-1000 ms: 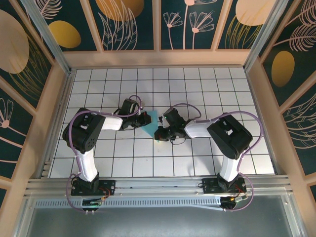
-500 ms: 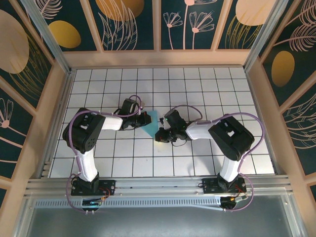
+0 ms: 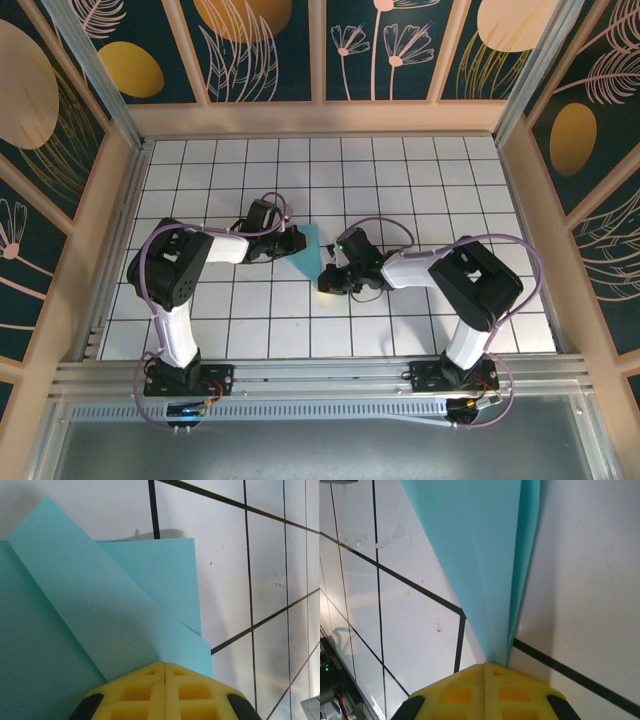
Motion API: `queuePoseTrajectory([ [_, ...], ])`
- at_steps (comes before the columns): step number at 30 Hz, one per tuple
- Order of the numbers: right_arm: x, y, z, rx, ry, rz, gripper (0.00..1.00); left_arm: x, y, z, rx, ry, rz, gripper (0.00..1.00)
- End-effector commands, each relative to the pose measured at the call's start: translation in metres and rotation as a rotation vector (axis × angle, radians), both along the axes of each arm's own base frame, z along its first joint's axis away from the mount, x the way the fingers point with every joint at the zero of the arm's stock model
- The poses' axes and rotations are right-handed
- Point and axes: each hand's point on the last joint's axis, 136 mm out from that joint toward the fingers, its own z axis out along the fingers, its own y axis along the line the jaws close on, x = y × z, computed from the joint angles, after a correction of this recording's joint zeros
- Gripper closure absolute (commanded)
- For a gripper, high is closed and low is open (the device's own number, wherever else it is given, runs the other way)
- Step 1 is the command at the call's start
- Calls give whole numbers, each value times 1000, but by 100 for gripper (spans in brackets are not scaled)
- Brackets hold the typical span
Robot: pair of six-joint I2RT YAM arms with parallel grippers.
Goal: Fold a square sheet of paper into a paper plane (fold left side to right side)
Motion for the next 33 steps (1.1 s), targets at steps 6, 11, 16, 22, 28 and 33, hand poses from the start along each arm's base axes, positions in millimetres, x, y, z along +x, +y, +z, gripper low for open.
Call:
queuePoseTrajectory([
  [6, -25, -14, 18, -17, 52, 26, 100, -4, 12, -16, 71, 58, 19, 100],
  [11, 3, -19, 61, 59, -88, -12, 97, 16, -5, 39, -12, -34, 1, 97],
  [16, 37, -31, 86, 116, -206, -85, 72, 30, -7, 94, -50, -152, 18, 88],
  [22, 64, -18, 89, 124, -290, -74, 53, 21, 23, 131, 2, -291, 121, 78],
  [28, 86, -1, 68, 93, -314, -27, 52, 1, 60, 153, 66, -397, 222, 65],
  [33, 99, 9, 50, 57, -306, -2, 52, -15, 86, 160, 117, -438, 301, 58],
])
